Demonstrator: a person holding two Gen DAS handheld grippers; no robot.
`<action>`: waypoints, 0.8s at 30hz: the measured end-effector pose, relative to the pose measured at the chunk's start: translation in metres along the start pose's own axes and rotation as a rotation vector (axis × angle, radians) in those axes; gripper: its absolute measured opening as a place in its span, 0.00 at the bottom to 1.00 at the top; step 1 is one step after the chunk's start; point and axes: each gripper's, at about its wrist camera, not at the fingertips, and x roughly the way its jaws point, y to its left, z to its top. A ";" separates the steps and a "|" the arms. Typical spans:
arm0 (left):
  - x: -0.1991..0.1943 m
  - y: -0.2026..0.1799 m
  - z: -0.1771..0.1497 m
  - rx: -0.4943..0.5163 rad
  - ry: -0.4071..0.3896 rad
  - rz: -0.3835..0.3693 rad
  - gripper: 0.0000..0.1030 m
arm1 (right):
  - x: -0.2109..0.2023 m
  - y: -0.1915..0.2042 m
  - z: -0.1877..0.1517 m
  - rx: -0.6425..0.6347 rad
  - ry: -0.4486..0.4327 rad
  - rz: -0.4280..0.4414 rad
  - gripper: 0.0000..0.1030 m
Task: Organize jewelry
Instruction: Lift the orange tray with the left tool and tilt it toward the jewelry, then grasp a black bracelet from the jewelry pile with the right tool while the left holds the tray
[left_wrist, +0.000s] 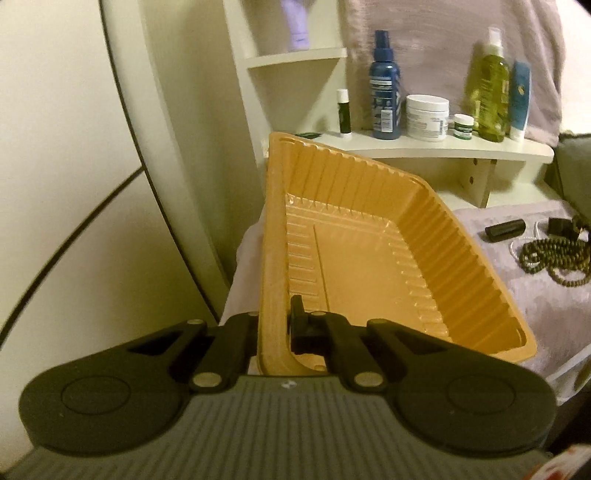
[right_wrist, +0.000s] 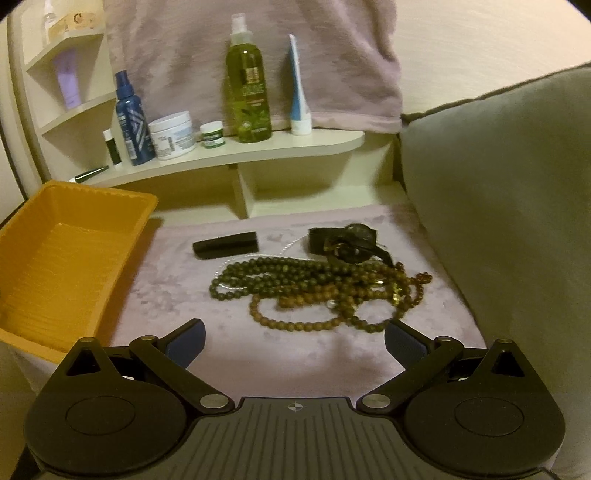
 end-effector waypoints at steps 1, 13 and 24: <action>-0.001 -0.002 0.001 0.010 -0.003 0.005 0.03 | 0.000 -0.002 -0.001 0.001 -0.003 -0.003 0.99; -0.008 -0.015 0.007 0.060 -0.032 0.030 0.03 | 0.024 -0.027 0.003 -0.047 -0.032 -0.040 0.58; -0.009 -0.021 0.011 0.075 -0.042 0.043 0.03 | 0.063 -0.028 -0.001 -0.219 0.033 -0.058 0.27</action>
